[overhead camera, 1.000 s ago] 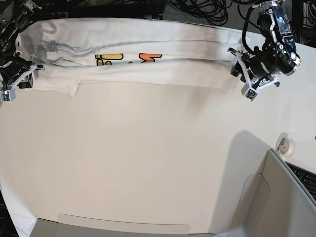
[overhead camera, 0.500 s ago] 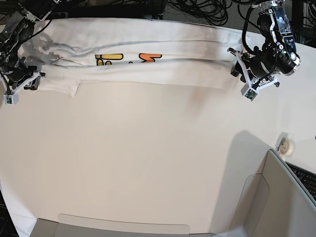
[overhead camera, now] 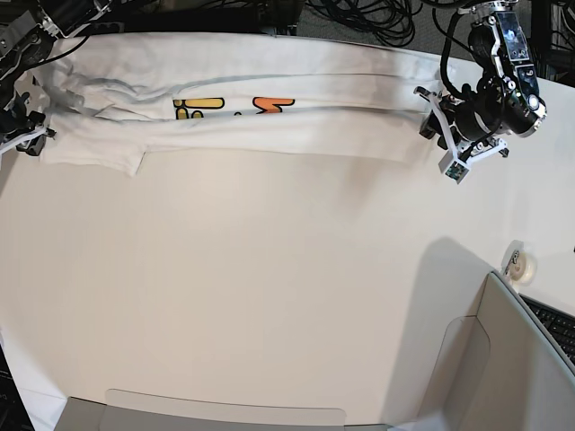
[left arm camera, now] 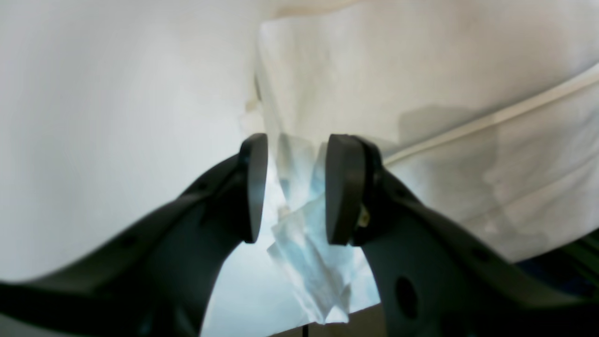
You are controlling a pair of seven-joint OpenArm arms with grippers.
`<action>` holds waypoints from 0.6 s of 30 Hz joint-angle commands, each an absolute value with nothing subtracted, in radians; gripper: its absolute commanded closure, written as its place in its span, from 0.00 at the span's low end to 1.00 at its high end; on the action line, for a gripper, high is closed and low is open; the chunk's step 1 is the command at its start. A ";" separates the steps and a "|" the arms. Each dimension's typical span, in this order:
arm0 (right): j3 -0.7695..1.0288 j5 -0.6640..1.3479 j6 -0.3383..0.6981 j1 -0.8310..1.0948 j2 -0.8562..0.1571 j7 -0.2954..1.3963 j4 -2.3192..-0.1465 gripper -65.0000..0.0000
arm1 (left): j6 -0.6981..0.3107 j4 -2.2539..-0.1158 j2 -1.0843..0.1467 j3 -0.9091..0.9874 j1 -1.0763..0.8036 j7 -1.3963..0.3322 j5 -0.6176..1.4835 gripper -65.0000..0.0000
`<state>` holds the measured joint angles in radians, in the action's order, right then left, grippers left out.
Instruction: Layout the t-shirt on the table in an organized manner, then fold the t-shirt properly
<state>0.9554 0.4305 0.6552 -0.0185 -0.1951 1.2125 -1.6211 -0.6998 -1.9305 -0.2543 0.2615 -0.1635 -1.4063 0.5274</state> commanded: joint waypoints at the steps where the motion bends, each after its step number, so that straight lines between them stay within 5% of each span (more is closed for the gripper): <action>1: 0.958 0.446 0.653 -0.030 -0.213 1.193 -1.635 0.79 | -0.698 -1.945 -0.263 0.263 -0.157 -1.396 0.533 0.67; 18: 0.964 0.484 0.653 -0.051 -0.157 1.198 -1.632 0.72 | -0.698 -1.945 -0.263 0.263 -0.159 -1.396 0.533 0.67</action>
